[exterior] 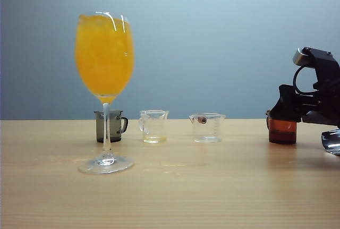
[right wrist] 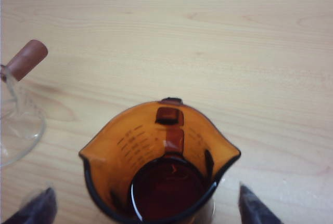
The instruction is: Pick up the fourth measuring cup from the left, pour the grenadine inside into the goblet, and finally put the measuring cup back in its original place.
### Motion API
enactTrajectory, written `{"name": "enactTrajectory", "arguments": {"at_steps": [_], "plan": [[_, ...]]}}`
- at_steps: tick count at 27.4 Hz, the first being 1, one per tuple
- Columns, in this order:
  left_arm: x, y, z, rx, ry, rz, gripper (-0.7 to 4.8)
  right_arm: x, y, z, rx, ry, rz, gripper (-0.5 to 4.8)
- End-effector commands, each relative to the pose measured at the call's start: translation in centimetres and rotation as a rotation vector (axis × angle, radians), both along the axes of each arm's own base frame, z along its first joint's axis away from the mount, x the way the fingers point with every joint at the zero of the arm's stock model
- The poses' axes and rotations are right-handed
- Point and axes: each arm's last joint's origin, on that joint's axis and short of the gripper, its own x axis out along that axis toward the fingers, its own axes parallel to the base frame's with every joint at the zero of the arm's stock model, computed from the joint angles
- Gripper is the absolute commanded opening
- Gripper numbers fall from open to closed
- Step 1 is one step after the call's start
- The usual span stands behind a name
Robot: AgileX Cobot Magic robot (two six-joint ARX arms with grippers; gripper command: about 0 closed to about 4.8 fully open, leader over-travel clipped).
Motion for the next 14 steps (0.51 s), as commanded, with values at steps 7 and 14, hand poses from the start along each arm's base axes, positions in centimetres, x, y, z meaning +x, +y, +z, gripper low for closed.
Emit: {"name": "enactTrajectory", "arguments": {"at_steps": [7,14], "plan": [[0.0,0.0,0.3,-0.016,-0.019,0.003,-0.05,1.3,0.2,-0.8,-0.014,-0.005,0.037,4.79],[0.0,0.0,0.3,-0.017,-0.018,0.000,-0.05,2.4,0.3,-1.3,-0.013,0.002,0.040,4.79]]}}
